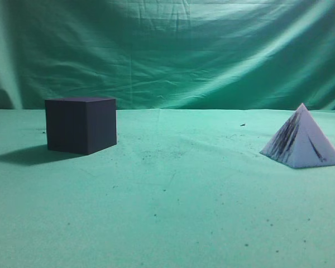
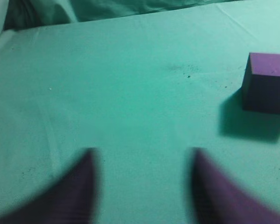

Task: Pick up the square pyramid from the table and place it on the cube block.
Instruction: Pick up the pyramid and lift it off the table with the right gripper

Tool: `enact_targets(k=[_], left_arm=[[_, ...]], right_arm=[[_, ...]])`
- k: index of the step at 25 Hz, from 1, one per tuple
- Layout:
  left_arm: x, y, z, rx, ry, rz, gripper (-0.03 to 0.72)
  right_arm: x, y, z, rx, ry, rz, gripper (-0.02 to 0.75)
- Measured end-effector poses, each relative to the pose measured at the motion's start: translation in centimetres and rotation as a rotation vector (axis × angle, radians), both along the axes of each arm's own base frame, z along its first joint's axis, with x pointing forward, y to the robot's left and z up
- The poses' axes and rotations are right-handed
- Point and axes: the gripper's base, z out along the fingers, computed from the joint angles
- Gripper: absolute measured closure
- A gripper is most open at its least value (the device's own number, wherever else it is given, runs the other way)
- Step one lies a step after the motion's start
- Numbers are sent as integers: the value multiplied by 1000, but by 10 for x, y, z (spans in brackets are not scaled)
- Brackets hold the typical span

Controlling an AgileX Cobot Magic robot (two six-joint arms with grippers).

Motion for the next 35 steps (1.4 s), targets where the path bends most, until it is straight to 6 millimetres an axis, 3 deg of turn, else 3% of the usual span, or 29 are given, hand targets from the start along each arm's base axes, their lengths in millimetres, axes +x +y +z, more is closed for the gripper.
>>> enact_targets(k=[1, 2, 6, 13, 16, 21, 24, 35], left_arm=[[0, 0, 0, -1, 0, 0, 391], [0, 0, 0, -1, 0, 0, 512], [0, 0, 0, 0, 0, 0, 688], [0, 0, 0, 0, 0, 0, 688], [0, 0, 0, 0, 0, 0, 688], [0, 0, 0, 0, 0, 0, 688], [0, 0, 0, 0, 0, 0, 688], [0, 0, 0, 0, 0, 0, 688]], right_arm=[[0, 0, 0, 0, 0, 0, 738], [0, 0, 0, 0, 0, 0, 738], [1, -1, 2, 18, -28, -16, 738], [6, -8, 23, 342, -177, -145, 738], [4, -6, 33, 302, -199, -110, 738], [-3, -3, 78, 224, -297, -45, 738], [5, 4, 92, 199, -202, 6, 738], [67, 38, 106, 44, 487, 358, 738]])
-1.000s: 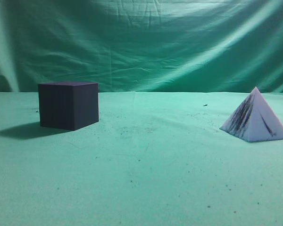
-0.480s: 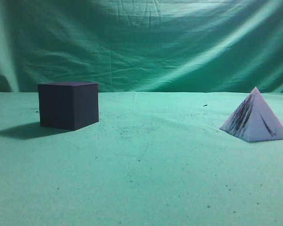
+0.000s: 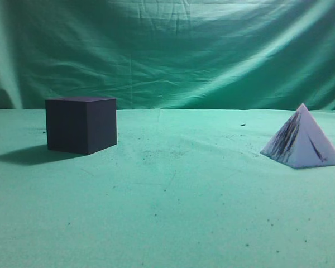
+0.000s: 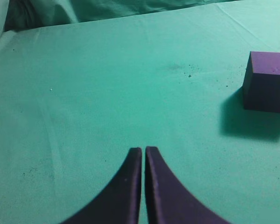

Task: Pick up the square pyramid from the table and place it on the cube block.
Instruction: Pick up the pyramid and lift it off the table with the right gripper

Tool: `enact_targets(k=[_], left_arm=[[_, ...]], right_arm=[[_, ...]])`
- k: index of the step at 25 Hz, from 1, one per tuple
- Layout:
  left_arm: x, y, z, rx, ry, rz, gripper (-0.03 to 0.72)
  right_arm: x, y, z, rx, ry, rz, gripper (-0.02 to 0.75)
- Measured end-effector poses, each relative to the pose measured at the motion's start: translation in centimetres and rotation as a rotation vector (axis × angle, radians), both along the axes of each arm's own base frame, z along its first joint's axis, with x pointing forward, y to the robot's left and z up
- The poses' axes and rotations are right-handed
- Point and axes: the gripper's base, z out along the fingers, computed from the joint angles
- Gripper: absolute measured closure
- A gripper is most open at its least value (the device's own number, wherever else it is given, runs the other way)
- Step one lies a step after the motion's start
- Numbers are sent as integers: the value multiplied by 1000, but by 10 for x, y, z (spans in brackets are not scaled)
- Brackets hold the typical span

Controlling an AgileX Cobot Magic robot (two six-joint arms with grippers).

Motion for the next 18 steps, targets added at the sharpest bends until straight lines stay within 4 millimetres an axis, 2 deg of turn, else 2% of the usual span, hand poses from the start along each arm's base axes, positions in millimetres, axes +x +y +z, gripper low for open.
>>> enact_targets(k=[4, 7, 14, 18], left_arm=[[0, 0, 0, 0, 0, 0, 688], [0, 0, 0, 0, 0, 0, 688], [0, 0, 0, 0, 0, 0, 688], [0, 0, 0, 0, 0, 0, 688]], right_arm=[[28, -1, 5, -150, 111, 90, 738], [44, -1, 9, -212, 147, 91, 738], [58, 18, -6, -436, 189, 156, 738], [65, 32, -14, -466, 155, 177, 738]])
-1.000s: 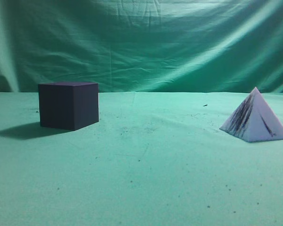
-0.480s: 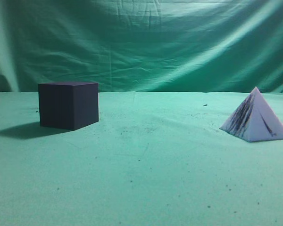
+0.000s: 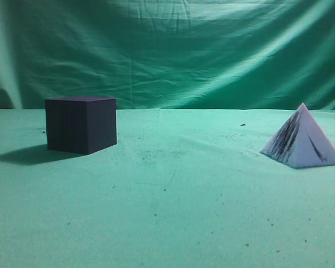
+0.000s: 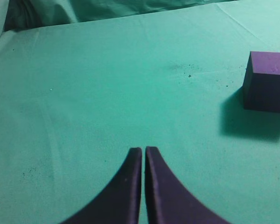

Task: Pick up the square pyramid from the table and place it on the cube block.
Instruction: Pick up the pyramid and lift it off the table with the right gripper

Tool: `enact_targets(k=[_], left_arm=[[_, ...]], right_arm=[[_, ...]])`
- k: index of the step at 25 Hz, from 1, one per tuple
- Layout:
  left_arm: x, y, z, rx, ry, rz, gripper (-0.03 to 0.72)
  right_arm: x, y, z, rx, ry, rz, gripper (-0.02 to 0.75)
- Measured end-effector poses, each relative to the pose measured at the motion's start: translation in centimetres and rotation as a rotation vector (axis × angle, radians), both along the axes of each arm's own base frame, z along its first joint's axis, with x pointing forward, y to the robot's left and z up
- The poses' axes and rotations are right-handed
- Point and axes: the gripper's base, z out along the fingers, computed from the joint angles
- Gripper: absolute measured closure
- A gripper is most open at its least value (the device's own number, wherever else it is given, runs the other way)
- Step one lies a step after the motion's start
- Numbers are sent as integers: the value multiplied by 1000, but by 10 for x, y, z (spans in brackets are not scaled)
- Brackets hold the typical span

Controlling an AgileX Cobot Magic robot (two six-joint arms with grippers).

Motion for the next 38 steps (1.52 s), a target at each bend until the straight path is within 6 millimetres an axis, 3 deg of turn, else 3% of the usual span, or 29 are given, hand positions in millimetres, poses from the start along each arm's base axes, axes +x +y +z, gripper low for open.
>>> enact_targets(k=[4, 7, 11, 13, 27, 31, 33, 38], left_arm=[[0, 0, 0, 0, 0, 0, 688], [0, 0, 0, 0, 0, 0, 688], [0, 0, 0, 0, 0, 0, 688], [0, 0, 0, 0, 0, 0, 688], [0, 0, 0, 0, 0, 0, 688], [0, 0, 0, 0, 0, 0, 688], [0, 0, 0, 0, 0, 0, 688], [0, 0, 0, 0, 0, 0, 688]], right_arm=[[9, 12, -3, 27, -61, 15, 693], [16, 19, -4, 74, -98, -2, 501], [24, 23, -11, 90, -97, -22, 180], [28, 25, -18, 82, -70, -32, 92], [63, 38, -84, -3, 32, -70, 95], [72, 41, -96, 0, 28, -99, 95], [73, 42, -102, -6, 39, -103, 149], [76, 43, -114, -25, 64, -105, 146]])
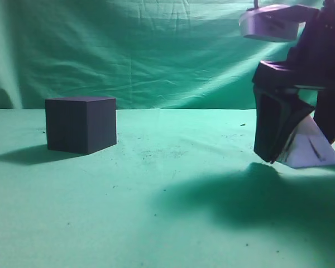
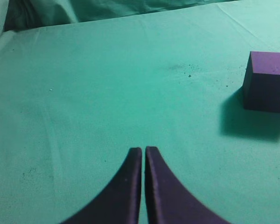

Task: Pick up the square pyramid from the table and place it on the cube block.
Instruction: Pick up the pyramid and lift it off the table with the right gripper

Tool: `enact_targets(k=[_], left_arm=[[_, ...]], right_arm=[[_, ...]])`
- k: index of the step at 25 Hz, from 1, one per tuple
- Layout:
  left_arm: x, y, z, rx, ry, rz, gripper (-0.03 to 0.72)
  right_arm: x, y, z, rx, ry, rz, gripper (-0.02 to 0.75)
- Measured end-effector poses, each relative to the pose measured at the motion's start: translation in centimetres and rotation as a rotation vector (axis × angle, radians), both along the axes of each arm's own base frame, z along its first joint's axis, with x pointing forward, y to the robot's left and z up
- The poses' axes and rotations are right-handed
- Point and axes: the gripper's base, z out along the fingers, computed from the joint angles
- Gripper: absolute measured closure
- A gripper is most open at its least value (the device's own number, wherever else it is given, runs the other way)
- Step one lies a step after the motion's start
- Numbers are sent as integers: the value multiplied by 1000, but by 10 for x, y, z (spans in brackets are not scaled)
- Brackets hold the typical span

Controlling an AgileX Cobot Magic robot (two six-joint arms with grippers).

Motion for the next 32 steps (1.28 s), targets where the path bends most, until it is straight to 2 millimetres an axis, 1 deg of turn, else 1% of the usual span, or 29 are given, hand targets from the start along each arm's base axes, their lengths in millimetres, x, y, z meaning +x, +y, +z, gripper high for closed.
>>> enact_targets(k=[3, 4, 9, 10, 11, 12, 14, 16, 17, 21, 25, 29, 32], left_arm=[[0, 0, 0, 0, 0, 0, 688], [0, 0, 0, 0, 0, 0, 688], [0, 0, 0, 0, 0, 0, 688], [0, 0, 0, 0, 0, 0, 688], [0, 0, 0, 0, 0, 0, 688], [0, 0, 0, 0, 0, 0, 688], [0, 0, 0, 0, 0, 0, 688], [0, 0, 0, 0, 0, 0, 688], [0, 0, 0, 0, 0, 0, 688], [0, 0, 0, 0, 0, 0, 688], [0, 0, 0, 0, 0, 0, 688], [0, 0, 0, 0, 0, 0, 688], [0, 0, 0, 0, 0, 0, 688]], right_arm=[[2, 0, -3, -15, -5, 14, 146], [3, 0, -4, -23, -7, 22, 188], [7, 1, -6, -43, -15, 45, 181], [7, 1, -7, -45, -13, 46, 248], [7, 1, -7, -46, -12, 46, 297], [7, 1, -7, -47, -12, 46, 321], [7, 1, -7, -47, -7, 43, 312], [7, 1, -6, -50, 0, 43, 381], [7, 1, -6, -54, 1, 47, 368], [14, 3, 3, -77, 20, 68, 368], [21, 6, 18, -120, 67, 85, 368], [37, 13, 58, -88, -22, 88, 368], [44, 17, 89, -53, -70, 81, 368]])
